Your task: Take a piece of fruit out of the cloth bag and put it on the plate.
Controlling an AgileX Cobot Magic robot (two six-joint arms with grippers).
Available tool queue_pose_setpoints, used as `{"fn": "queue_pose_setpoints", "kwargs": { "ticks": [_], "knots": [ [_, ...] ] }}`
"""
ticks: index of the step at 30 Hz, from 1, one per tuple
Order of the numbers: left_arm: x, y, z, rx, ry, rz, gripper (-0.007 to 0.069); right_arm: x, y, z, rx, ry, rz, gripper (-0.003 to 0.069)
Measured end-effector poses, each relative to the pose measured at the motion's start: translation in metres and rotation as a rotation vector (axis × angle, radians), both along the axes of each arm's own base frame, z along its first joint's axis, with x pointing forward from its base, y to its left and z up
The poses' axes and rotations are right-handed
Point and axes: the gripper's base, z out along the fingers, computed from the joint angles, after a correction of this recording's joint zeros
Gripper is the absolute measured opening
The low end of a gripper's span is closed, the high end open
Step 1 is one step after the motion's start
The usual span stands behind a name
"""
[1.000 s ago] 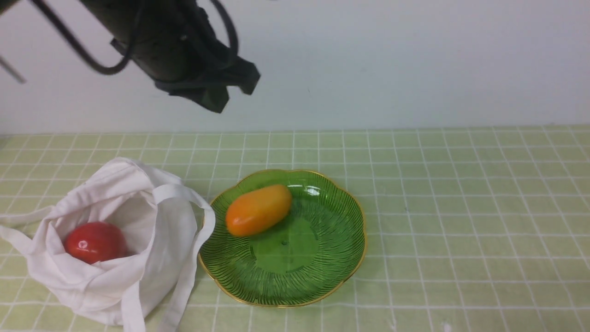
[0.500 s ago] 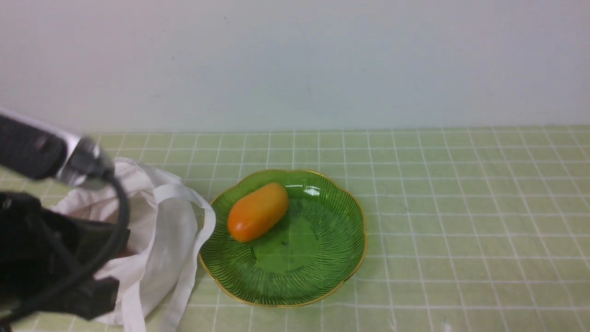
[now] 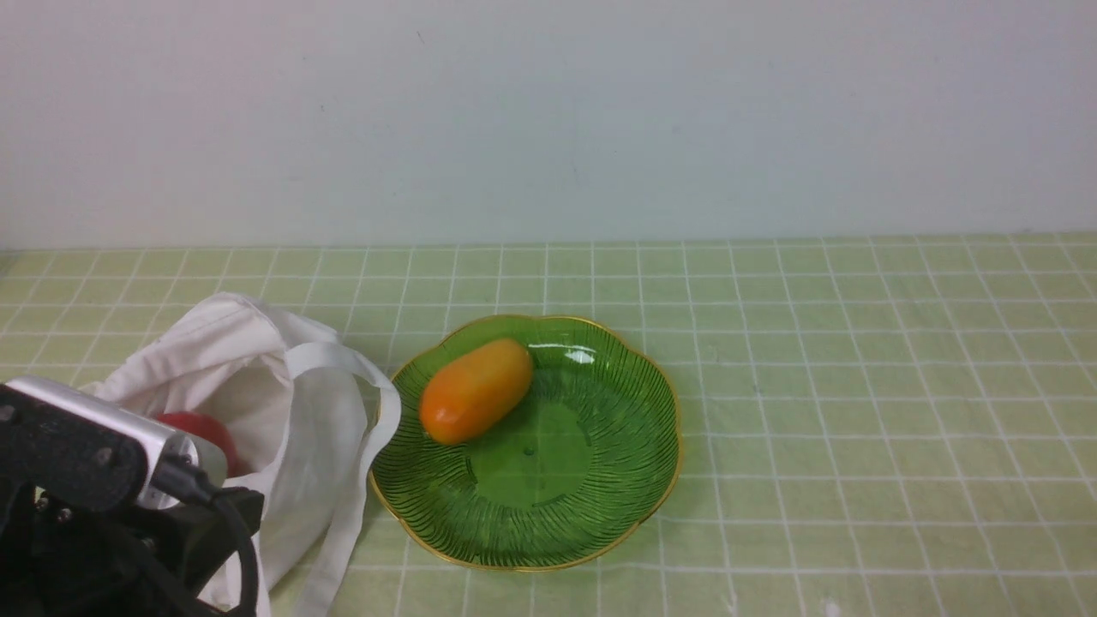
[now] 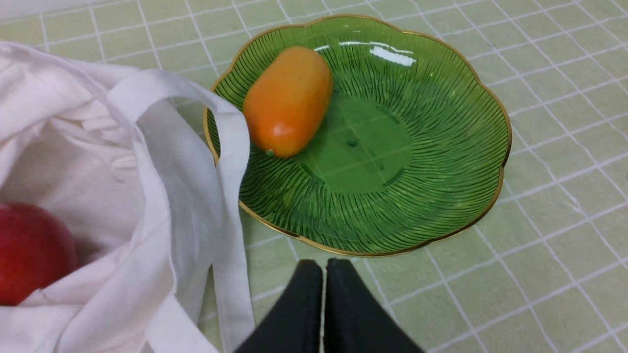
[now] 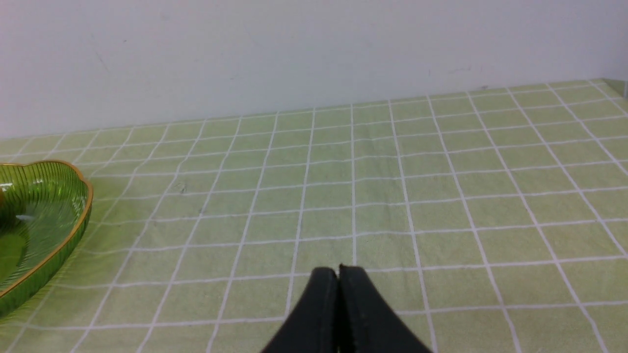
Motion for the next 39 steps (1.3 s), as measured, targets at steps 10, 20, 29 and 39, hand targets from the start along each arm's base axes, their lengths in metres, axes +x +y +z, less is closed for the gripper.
{"fn": "queue_pose_setpoints", "kwargs": {
  "ticks": [10, 20, 29, 39],
  "knots": [
    [0.0, 0.0, 0.0, 0.003, -0.001, 0.0, -0.0007, 0.0, 0.0, 0.0, 0.0, 0.0, 0.0, -0.0015],
    [-0.026, 0.015, -0.01, 0.006, -0.104, 0.009, -0.0007, 0.0, 0.0, 0.0, 0.0, 0.0, 0.0, -0.0015],
    [-0.063, 0.049, -0.052, -0.043, -0.301, 0.294, -0.0007, 0.0, 0.0, 0.0, 0.0, 0.0, 0.0, -0.0015],
    [-0.066, 0.055, -0.096, 0.001, -0.266, 0.402, -0.0007, 0.0, 0.0, 0.0, 0.0, 0.0, 0.0, -0.0015]
  ]
}}
